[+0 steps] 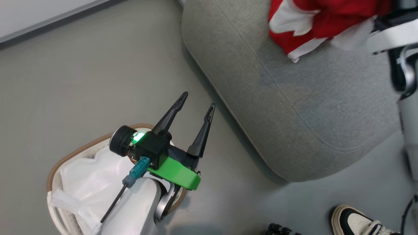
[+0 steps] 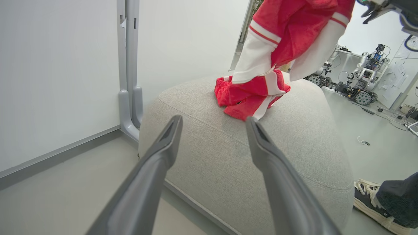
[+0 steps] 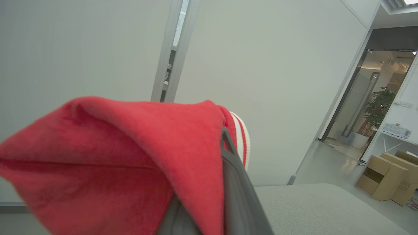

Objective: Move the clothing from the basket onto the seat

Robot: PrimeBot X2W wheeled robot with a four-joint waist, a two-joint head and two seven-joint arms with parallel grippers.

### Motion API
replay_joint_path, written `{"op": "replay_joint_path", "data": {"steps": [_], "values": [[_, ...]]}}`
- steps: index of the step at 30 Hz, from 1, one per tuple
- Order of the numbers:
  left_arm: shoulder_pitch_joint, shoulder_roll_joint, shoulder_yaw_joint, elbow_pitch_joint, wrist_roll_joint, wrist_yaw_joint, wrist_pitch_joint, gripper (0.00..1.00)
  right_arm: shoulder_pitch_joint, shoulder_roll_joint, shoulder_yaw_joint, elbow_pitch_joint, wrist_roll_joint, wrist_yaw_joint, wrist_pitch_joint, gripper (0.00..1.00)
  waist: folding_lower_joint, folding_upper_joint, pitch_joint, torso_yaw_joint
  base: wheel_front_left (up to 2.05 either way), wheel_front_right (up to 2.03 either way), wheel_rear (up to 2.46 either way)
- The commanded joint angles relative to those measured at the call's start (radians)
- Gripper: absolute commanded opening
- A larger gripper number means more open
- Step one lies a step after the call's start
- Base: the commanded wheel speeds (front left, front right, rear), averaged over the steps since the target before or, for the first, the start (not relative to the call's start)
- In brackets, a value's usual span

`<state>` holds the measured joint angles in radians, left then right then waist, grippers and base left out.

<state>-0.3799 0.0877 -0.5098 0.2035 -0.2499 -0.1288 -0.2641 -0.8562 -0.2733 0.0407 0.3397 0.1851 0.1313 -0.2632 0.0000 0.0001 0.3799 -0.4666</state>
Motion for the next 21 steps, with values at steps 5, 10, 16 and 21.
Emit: {"op": "replay_joint_path", "data": {"steps": [5,10,16,21], "values": [[-0.043,0.011,-0.002,-0.004,0.005,-0.003,0.0,1.0,-0.089,-0.072,-0.091,0.099,-0.055,-0.001,-0.002,0.0,0.0,-0.0001,0.088,0.09,0.0,0.0,0.0],[-0.067,0.023,-0.004,0.002,0.01,-0.003,0.0,1.0,-0.148,-0.104,-0.18,0.197,-0.115,-0.001,-0.002,0.0,0.0,-0.0001,0.148,0.139,0.0,0.0,0.0],[-0.106,0.027,-0.024,0.001,0.01,-0.003,0.0,1.0,-0.188,-0.138,-0.323,0.335,-0.205,-0.001,-0.002,0.0,0.0,-0.0001,0.222,0.206,0.0,0.0,0.0],[-0.104,0.016,-0.007,-0.008,0.01,-0.003,0.0,1.0,-0.184,-0.127,-0.492,0.437,-0.297,-0.001,-0.002,0.0,0.0,-0.0001,0.268,0.248,0.0,0.0,0.0]]}}
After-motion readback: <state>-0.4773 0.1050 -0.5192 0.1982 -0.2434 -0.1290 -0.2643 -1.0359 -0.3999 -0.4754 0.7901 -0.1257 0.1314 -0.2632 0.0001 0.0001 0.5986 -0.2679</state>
